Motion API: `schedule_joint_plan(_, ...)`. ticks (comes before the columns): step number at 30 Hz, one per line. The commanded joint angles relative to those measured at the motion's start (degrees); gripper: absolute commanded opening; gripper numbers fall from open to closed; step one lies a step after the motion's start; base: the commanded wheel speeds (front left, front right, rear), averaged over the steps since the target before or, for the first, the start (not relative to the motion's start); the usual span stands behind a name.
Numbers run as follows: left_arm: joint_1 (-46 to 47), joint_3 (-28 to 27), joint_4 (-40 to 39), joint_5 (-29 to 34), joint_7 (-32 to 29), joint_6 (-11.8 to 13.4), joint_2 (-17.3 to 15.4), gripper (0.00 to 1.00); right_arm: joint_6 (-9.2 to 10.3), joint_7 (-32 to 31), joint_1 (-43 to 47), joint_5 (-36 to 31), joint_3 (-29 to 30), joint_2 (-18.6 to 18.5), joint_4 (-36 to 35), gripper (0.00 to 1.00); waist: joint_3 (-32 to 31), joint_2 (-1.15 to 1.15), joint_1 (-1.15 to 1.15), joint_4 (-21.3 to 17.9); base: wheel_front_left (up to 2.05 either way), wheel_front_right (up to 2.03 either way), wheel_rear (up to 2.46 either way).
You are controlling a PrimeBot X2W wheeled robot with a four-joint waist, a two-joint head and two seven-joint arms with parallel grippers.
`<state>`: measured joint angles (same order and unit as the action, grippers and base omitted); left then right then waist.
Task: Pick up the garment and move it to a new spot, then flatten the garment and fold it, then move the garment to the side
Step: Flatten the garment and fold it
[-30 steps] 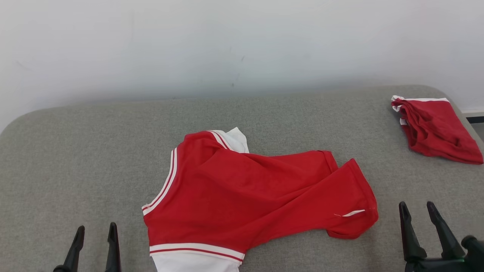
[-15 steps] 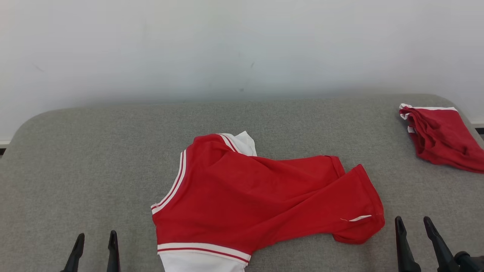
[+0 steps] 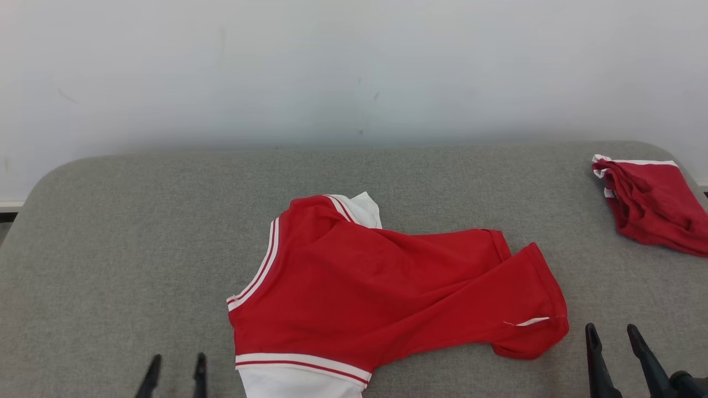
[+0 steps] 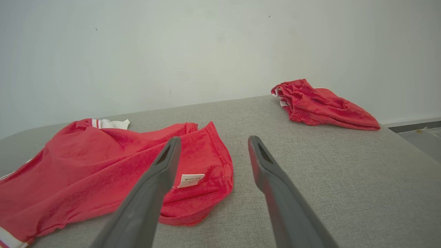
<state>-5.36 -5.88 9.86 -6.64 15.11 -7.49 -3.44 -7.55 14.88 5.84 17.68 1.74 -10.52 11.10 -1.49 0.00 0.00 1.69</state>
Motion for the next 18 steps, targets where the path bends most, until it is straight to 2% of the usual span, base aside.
schedule_joint_plan(1,-0.9,1.5,0.5,0.0,0.0,0.1,0.1,1.00,0.15,0.0,-0.5,0.3,0.4,-0.5,0.4,1.00,0.2,0.00,0.00,0.2,0.00,0.00,0.00)
schedule_joint_plan(8,-0.6,12.5,8.0,-3.0,0.0,0.1,-1.9,1.00,0.15,-1.7,-4.6,0.3,0.1,-4.8,7.2,1.00,2.1,0.00,0.00,1.4,0.00,0.00,0.00)
schedule_joint_plan(18,3.3,22.6,19.1,-9.1,0.0,0.1,-1.6,1.00,0.15,-4.0,-13.2,1.9,-4.3,-8.4,18.5,1.00,5.5,0.00,0.00,2.2,0.00,0.00,0.00)
